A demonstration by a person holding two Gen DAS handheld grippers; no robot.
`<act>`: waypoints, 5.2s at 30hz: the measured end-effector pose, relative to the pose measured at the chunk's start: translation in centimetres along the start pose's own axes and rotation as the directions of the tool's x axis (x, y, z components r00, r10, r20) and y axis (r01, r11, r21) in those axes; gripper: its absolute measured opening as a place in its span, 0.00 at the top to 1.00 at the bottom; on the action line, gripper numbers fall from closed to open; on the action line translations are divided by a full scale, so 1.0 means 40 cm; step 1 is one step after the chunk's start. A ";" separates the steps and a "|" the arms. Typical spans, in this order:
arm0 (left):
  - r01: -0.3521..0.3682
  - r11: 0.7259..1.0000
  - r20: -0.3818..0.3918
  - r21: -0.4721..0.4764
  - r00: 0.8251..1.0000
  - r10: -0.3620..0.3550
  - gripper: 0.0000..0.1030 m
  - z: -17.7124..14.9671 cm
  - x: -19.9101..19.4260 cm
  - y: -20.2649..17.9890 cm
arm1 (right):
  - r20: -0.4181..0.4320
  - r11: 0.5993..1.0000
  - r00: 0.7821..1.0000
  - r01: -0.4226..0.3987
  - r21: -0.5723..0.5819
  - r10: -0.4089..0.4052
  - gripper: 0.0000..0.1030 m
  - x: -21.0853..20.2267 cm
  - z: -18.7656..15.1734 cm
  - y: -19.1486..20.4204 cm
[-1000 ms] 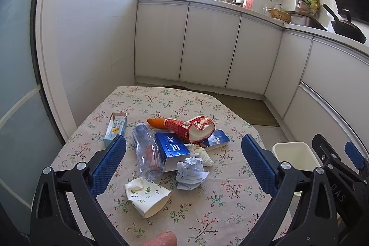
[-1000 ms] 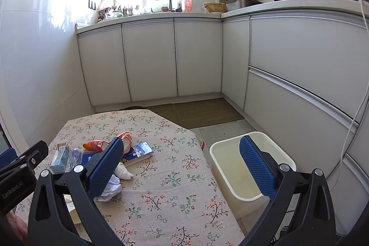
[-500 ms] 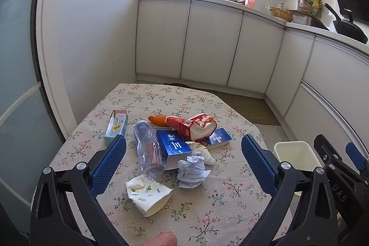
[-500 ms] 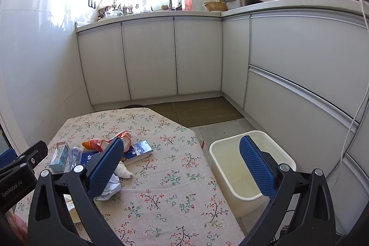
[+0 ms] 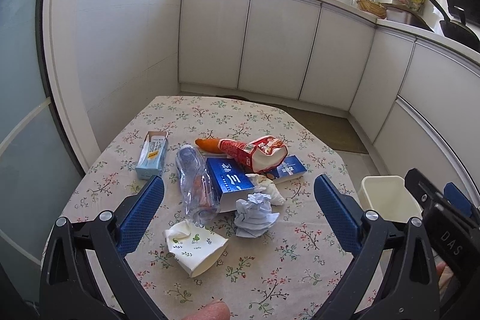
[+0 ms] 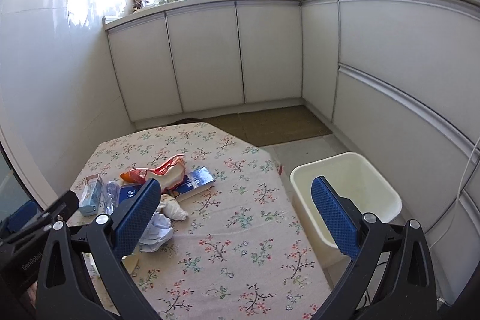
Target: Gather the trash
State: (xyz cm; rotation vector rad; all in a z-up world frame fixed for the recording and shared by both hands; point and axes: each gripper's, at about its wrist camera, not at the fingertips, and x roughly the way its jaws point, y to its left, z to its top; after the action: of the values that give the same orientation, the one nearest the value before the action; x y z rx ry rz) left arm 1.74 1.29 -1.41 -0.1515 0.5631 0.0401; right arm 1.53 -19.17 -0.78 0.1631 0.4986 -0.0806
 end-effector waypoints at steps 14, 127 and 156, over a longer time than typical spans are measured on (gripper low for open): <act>-0.109 0.975 -0.276 -0.193 0.960 0.053 0.07 0.104 0.203 0.198 | -0.148 0.996 0.986 -0.073 0.053 0.080 0.05 0.167 0.129 0.085; 0.172 0.957 -0.044 -0.235 0.981 -0.188 0.47 0.269 0.183 0.181 | -0.147 0.966 0.955 -0.251 0.062 0.257 0.63 0.369 0.189 0.232; 0.381 0.924 -0.026 0.014 0.924 -0.381 0.47 0.176 0.176 -0.276 | 0.125 0.967 0.960 0.243 0.075 -0.251 0.62 0.163 0.211 -0.227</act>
State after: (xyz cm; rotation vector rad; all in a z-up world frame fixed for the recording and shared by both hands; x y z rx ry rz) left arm 12.29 -8.57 2.18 -0.2418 0.5481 -0.3470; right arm 10.13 -29.81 2.15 0.1513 0.3813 -0.3487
